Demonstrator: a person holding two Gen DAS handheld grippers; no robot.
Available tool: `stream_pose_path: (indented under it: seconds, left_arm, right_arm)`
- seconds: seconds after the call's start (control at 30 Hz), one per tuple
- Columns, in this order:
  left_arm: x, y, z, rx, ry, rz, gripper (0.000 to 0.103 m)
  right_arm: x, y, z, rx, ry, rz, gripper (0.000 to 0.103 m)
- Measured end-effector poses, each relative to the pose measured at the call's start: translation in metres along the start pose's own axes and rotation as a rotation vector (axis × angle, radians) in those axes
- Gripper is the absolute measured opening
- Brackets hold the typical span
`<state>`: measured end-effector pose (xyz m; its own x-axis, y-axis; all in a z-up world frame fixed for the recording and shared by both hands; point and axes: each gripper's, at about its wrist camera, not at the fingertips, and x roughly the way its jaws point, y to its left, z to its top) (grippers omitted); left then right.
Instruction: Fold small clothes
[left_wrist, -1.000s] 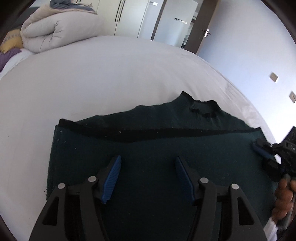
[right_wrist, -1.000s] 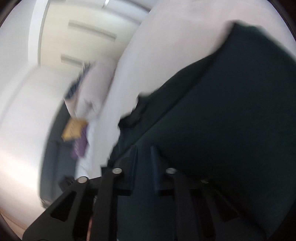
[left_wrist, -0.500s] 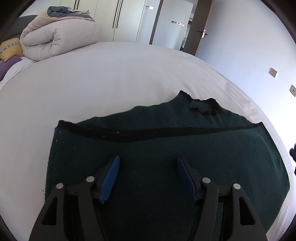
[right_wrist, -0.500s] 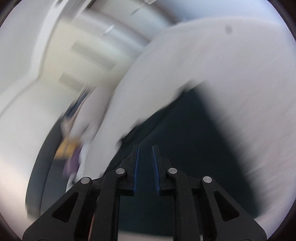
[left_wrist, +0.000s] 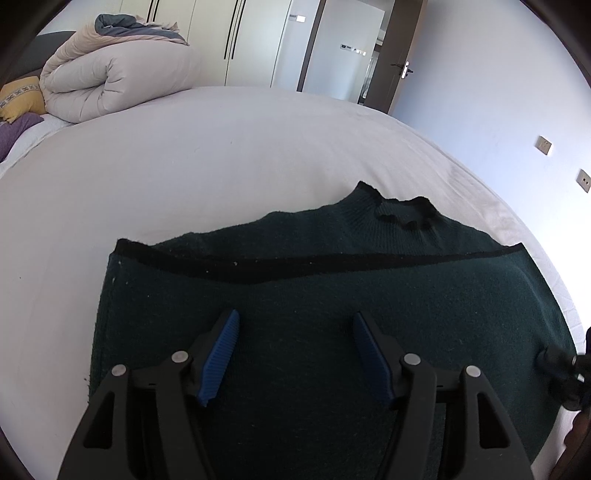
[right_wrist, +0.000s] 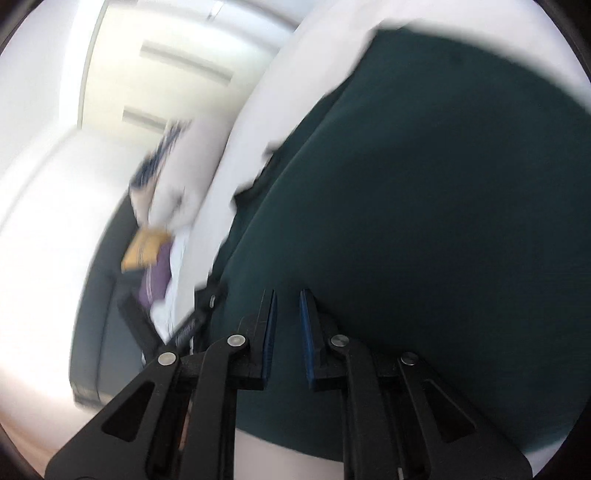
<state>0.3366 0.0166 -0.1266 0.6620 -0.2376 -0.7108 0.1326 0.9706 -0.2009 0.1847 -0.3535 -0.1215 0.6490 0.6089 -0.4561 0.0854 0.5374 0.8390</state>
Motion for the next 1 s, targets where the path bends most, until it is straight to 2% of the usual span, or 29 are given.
stream_pose_path:
  seconds: [0.13,0.17,0.23,0.27,0.37,0.47,0.57,0.77,0.83,1.0]
  left_arm:
    - [0.0,0.0,0.001,-0.004,0.005,-0.004,0.067]
    - [-0.001,-0.001,0.003,-0.004,0.011,-0.004,0.067]
    - [-0.012,-0.005,0.008,-0.016,0.045,0.015,0.066]
    - [-0.02,-0.009,0.007,-0.033,0.053,0.016,0.065]
    - [-0.048,-0.037,-0.005,-0.036,0.053,-0.05,0.065]
    - [-0.054,-0.08,-0.031,0.054,0.118,-0.067,0.067]
    - [-0.045,-0.103,-0.057,0.192,0.152,0.061,0.069]
    - [-0.043,-0.103,-0.062,0.223,0.168,0.112,0.075]
    - [-0.042,-0.103,-0.064,0.224,0.157,0.121,0.077]
    - [-0.043,-0.105,-0.069,0.231,0.138,0.137,0.08]
  right_arm:
    - [-0.034,-0.038,0.011,0.039,-0.163,0.02,0.009]
    - [-0.035,-0.044,0.01,0.047,-0.191,0.057,0.009]
    - [-0.042,-0.051,0.019,0.04,-0.209,0.059,0.008]
    - [-0.04,-0.047,0.02,0.017,-0.212,0.036,0.009]
    - [-0.038,-0.044,0.021,-0.021,-0.215,0.023,0.009]
    - [-0.038,-0.05,0.024,-0.002,-0.219,0.068,0.009]
    - [-0.05,-0.052,0.019,-0.012,-0.221,0.062,0.009]
    - [-0.041,-0.046,0.019,-0.009,-0.224,0.077,0.009]
    - [-0.074,-0.057,0.013,-0.007,-0.226,0.084,0.009]
    - [-0.077,-0.058,0.012,-0.009,-0.226,0.085,0.009]
